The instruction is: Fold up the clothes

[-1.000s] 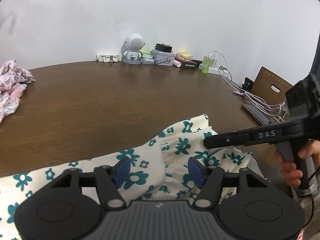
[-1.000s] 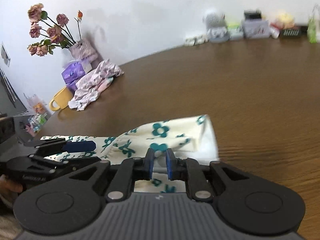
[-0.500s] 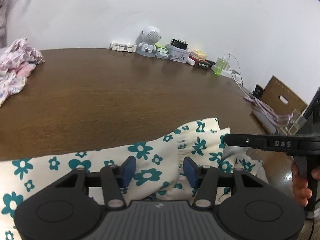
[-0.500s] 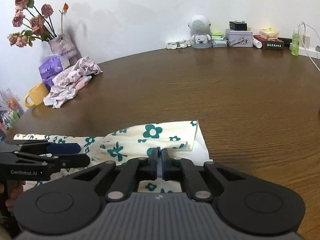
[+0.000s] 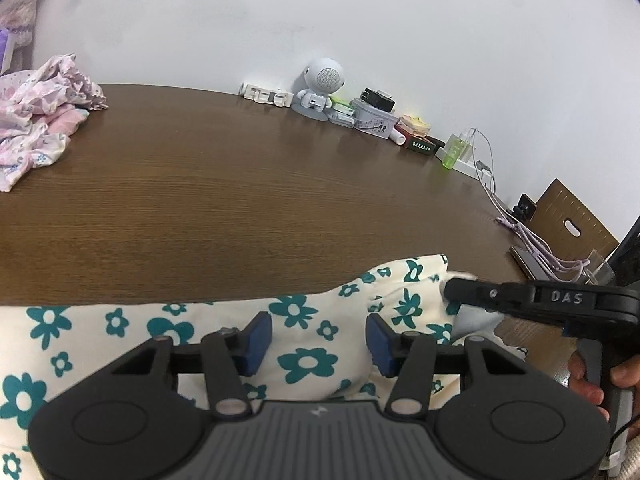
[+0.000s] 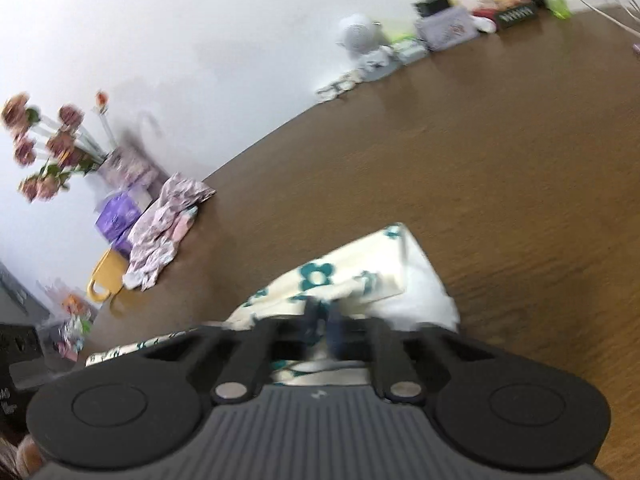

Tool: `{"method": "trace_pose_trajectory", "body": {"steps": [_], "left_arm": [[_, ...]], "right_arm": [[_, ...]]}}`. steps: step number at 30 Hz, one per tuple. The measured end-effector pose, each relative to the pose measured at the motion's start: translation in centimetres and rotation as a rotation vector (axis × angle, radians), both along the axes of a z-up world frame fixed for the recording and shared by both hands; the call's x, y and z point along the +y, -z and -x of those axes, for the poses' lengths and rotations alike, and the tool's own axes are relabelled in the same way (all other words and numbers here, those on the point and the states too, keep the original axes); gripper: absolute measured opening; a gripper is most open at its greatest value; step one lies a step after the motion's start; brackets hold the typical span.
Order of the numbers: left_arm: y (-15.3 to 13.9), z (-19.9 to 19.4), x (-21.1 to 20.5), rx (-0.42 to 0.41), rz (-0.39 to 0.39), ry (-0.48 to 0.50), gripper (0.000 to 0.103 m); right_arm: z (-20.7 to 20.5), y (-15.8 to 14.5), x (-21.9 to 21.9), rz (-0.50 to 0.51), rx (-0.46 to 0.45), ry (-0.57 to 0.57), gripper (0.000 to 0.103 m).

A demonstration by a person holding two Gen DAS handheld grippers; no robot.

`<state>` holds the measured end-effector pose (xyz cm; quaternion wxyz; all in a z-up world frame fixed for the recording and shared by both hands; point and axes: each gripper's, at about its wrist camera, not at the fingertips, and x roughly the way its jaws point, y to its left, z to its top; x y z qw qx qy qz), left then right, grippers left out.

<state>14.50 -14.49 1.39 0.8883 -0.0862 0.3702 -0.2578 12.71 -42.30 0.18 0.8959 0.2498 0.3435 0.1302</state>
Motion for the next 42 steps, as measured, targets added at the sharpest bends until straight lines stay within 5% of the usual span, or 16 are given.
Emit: {"method": "trace_pose_trajectory", "body": {"steps": [4,11,14,16,24,27,29,31,35,39,42], "left_arm": [[0.1,0.0,0.1,-0.003,0.004,0.002,0.051],[0.2,0.1,0.1,-0.009,0.009,0.005,0.052],[0.2,0.1,0.0,-0.015,0.006,0.007,0.052],[0.3,0.2,0.0,-0.019,0.004,0.009,0.052],[0.3,0.4,-0.1,-0.029,0.001,0.01,0.052],[0.4,0.4,-0.1,-0.031,0.0,0.009,0.052],[0.4,0.5,-0.1,-0.034,-0.002,0.01,0.052],[0.4,0.5,-0.2,-0.037,-0.007,0.011,0.052],[0.3,0.5,-0.3,-0.037,-0.015,0.009,0.052],[0.3,0.5,-0.6,-0.036,-0.025,0.002,0.052],[0.3,0.6,-0.8,-0.041,-0.033,-0.003,0.052]], "right_arm": [[0.6,-1.5,1.2,0.036,-0.067,-0.016,0.007],[1.7,-0.3,-0.8,-0.035,-0.037,0.005,0.008],[1.4,0.5,-1.0,-0.017,-0.022,0.011,0.019],[1.1,0.9,-1.1,-0.015,-0.023,0.02,0.039],[-0.8,1.7,-2.0,-0.039,-0.021,0.052,0.044],[-1.2,1.9,-1.8,-0.086,-0.003,-0.005,0.042],[-1.1,2.0,-1.6,-0.119,-0.007,-0.036,0.032],[-1.0,2.2,-1.5,-0.137,-0.005,-0.06,0.011],[-0.6,2.2,-1.2,-0.142,0.005,-0.091,0.002],[0.6,0.1,-1.0,-0.069,-0.031,-0.066,0.001],[1.1,-0.7,1.6,0.136,-0.023,-0.059,0.001]]}}
